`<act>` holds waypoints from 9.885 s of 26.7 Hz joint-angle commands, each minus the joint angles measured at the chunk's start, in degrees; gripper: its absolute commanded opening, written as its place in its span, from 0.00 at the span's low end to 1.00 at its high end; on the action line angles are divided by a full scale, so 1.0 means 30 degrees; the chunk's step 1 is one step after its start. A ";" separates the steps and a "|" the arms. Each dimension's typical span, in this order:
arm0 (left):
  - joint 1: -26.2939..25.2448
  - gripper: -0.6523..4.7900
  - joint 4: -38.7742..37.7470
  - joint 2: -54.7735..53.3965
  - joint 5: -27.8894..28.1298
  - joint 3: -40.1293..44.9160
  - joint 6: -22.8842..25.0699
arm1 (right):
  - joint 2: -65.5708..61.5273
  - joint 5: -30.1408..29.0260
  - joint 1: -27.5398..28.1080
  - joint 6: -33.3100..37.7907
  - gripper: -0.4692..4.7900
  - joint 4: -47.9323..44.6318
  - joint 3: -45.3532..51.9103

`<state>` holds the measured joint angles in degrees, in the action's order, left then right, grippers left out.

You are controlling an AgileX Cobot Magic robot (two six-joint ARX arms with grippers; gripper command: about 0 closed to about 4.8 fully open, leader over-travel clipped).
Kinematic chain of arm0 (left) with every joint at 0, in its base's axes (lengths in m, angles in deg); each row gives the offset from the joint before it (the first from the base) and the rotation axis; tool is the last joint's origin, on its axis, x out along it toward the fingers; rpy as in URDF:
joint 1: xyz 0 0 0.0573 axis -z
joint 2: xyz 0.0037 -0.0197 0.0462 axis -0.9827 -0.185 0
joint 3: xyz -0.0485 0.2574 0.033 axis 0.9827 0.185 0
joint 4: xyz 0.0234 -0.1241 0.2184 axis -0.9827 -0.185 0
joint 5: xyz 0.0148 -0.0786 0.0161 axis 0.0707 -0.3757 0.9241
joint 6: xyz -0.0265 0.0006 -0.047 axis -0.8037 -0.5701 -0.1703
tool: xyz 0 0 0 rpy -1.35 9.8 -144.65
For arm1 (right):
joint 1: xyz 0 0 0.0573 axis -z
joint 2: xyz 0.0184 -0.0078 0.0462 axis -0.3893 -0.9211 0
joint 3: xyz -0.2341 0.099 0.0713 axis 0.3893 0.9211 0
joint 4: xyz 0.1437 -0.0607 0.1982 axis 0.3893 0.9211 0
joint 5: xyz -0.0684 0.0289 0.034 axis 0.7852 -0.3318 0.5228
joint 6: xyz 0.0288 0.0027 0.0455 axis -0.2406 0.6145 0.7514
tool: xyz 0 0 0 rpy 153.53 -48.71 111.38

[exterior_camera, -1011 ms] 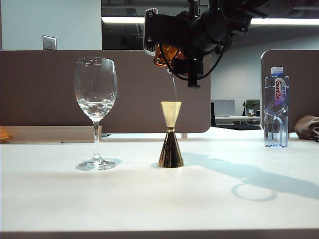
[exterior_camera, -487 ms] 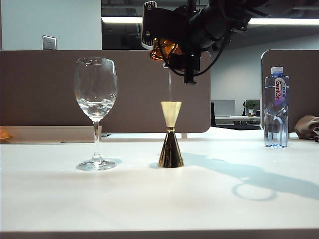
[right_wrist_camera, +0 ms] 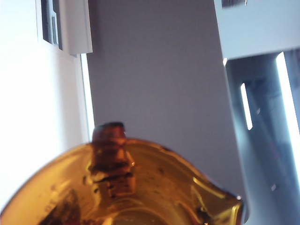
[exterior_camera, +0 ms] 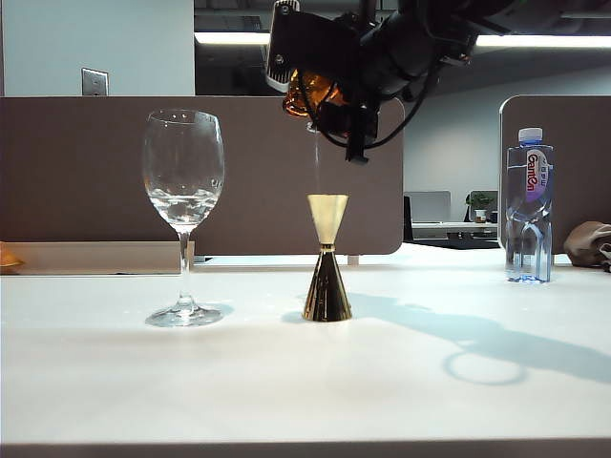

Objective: Pick up the small amber measuring cup and pour the water in it into the jigger, then pick up the jigger and pour the water in it into the wine glass.

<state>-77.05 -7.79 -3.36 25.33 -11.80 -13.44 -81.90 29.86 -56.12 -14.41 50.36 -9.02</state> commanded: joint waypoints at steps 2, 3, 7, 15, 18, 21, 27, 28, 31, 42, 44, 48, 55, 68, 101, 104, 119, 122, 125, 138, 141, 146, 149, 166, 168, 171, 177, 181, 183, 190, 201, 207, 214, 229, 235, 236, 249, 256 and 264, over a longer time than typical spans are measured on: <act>-0.0029 0.12 0.0226 -0.0022 -0.0066 -0.0066 0.0007 | 0.0124 0.2805 0.0138 0.6069 0.11 -0.0597 -0.0073; -0.0029 0.12 0.0226 -0.0022 -0.0066 -0.0066 0.0007 | 0.0146 0.3235 0.0277 0.7213 0.11 -0.0583 -0.0051; -0.0036 0.12 0.0226 -0.0022 -0.0066 -0.0066 0.0015 | 0.0678 0.4590 0.1333 1.6757 0.11 0.1712 0.0015; -0.0029 0.12 0.0226 -0.0022 -0.0066 -0.0066 0.0007 | 0.1086 0.0852 0.3701 2.5230 0.11 -0.3315 0.6492; -0.0029 0.12 0.0226 -0.0022 -0.0058 -0.0066 0.0015 | 0.0415 -0.0488 0.4342 2.6279 0.11 -0.4401 0.7395; -0.0036 0.12 0.0219 -0.0022 -0.0066 -0.0066 0.0007 | -0.0342 -0.1406 0.4408 2.6389 0.11 -0.4430 0.7395; -0.0022 0.12 0.0226 -0.0022 -0.0066 -0.0066 0.0015 | -0.1851 -0.1829 0.4408 2.6389 0.11 -0.4765 0.7395; -0.0036 0.12 0.0226 -0.0022 -0.0066 -0.0066 0.0015 | -0.2011 -0.1865 0.4408 2.6389 0.11 -0.4823 0.7388; -0.0029 0.12 0.0226 -0.0022 -0.0058 -0.0066 0.0015 | -0.2448 -0.2288 0.4408 2.6389 0.12 -0.4911 0.7388; -0.0029 0.12 0.0226 -0.0022 -0.0066 -0.0066 0.0007 | -0.3592 -0.2310 0.4495 2.6389 0.19 -0.4860 0.7395; -0.0029 0.12 0.0226 -0.0022 -0.0066 -0.0066 0.0015 | -0.3592 -0.2310 0.4517 2.6381 0.19 -0.4830 0.7395; -0.0029 0.12 0.0226 -0.0022 -0.0066 -0.0066 0.0015 | -0.3599 -0.2317 0.4583 2.6381 0.19 -0.4670 0.7395; -0.0029 0.12 0.0226 -0.0022 -0.0066 -0.0066 0.0007 | -0.3934 -0.2317 0.4583 2.6381 0.30 -0.4000 0.7395; -0.0029 0.12 0.0226 -0.0022 -0.0066 -0.0066 0.0015 | -0.3840 -0.2157 0.4583 2.6381 0.73 -0.3869 0.7395; -0.0029 0.12 0.0226 -0.0022 -0.0058 -0.0066 0.0007 | 0.3184 -0.1450 0.0933 2.6753 0.71 -0.1275 0.9267; -0.0036 0.12 0.0226 -0.0022 -0.0073 -0.0066 0.0007 | 0.2113 -0.2696 0.0838 2.7212 0.71 -0.3118 0.9267; -0.0029 0.12 0.0226 -0.0022 -0.0066 -0.0066 0.0015 | -0.0750 -0.2616 -0.0058 2.7161 0.71 -0.3861 0.7606; -0.0036 0.12 0.0219 -0.0022 -0.0066 -0.0066 0.0015 | -0.1151 -0.2616 -0.0058 2.7161 0.71 -0.3687 0.7053; -0.0036 0.12 0.0226 -0.0022 -0.0066 -0.0066 0.0015 | -0.1501 -0.2616 -0.0066 2.7161 0.71 -0.3402 0.6608; -0.0036 0.12 0.0226 -0.0022 -0.0058 -0.0066 0.0007 | -0.2674 -0.2630 -0.0066 2.7161 0.60 -0.3206 0.5508; -0.0029 0.12 0.0226 -0.0022 -0.0066 -0.0066 0.0015 | -0.2674 -0.2623 -0.0066 2.7161 0.57 -0.3133 0.5508; -0.0029 0.12 0.0226 -0.0022 -0.0066 -0.0066 0.0015 | -0.2674 -0.2616 -0.0073 2.7161 0.52 -0.3031 0.5508; -0.0029 0.12 0.0226 -0.0022 -0.0066 -0.0066 0.0015 | -0.2674 -0.2601 -0.0073 2.7161 0.52 -0.3024 0.5508; -0.0029 0.12 0.0226 -0.0022 -0.0066 -0.0066 0.0015 | -0.2674 -0.2572 -0.0073 2.7161 0.31 -0.3031 0.5508; -0.0029 0.12 0.0226 -0.0022 -0.0066 -0.0066 0.0007 | -0.2674 -0.2521 -0.0066 2.7161 0.31 -0.3031 0.5508; -0.0036 0.12 0.0226 -0.0022 -0.0066 -0.0066 0.0015 | -0.2674 -0.2514 -0.0073 2.7161 0.29 -0.3031 0.5508; -0.0036 0.12 0.0226 -0.0022 -0.0066 -0.0066 0.0007 | -0.2674 -0.2514 -0.0073 2.7154 0.26 -0.3031 0.5501; -0.0029 0.12 0.0226 -0.0022 -0.0066 -0.0066 0.0015 | -0.2652 -0.1457 -0.0131 2.7154 0.24 -0.3024 0.5501; -0.0029 0.12 0.0226 -0.0022 -0.0066 -0.0066 0.0015 | -0.2645 -0.1078 -0.0226 2.7124 0.21 -0.3024 0.5472; -0.0029 0.12 0.0226 -0.0022 -0.0066 -0.0066 0.0007 | -0.2608 -0.0954 -0.0517 2.6906 0.18 -0.0896 0.4124; -0.0029 0.12 0.0226 -0.0022 -0.0058 -0.0066 0.0007 | -0.1384 -0.0889 -0.0546 2.5288 0.10 0.3162 0.0721; -0.0029 0.12 0.0226 -0.0022 -0.0066 -0.0066 0.0007 | -0.0641 -0.0612 -0.0787 2.4400 0.09 0.5151 -0.1421; -0.0029 0.12 0.0226 -0.0022 -0.0058 -0.0066 0.0015 | -0.0211 -0.0379 -0.1217 2.4072 0.09 0.7468 -0.3592; -0.0036 0.12 0.0226 -0.0022 -0.0066 -0.0066 0.0015 | -0.0255 0.1588 -0.2674 2.0356 0.09 1.0863 -0.7409; -0.0036 0.12 0.0219 -0.0022 -0.0066 -0.0066 0.0015 | -0.1202 0.2637 -0.3257 1.7901 0.09 1.1584 -0.8306; -0.0036 0.12 0.0226 -0.0022 -0.0066 -0.0066 0.0007 | -0.1370 0.2863 -0.3432 1.7588 0.09 1.1584 -0.8473; -0.0029 0.12 0.0226 -0.0022 -0.0066 -0.0066 0.0007 | -0.2375 0.4779 -0.4153 1.3129 0.09 1.1584 -0.8837; -0.0029 0.12 0.0226 -0.0022 -0.0066 -0.0066 0.0007 | -0.2674 0.6353 -0.4262 0.8174 0.09 1.1468 -0.8830; -0.0029 0.12 0.0226 -0.0022 -0.0066 -0.0066 0.0007 | -0.2674 0.7344 -0.4240 0.3235 0.09 0.9872 -0.8837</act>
<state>-77.05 -7.82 -3.36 25.36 -11.83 -13.44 -90.31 51.34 -68.78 -1.51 83.10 -35.22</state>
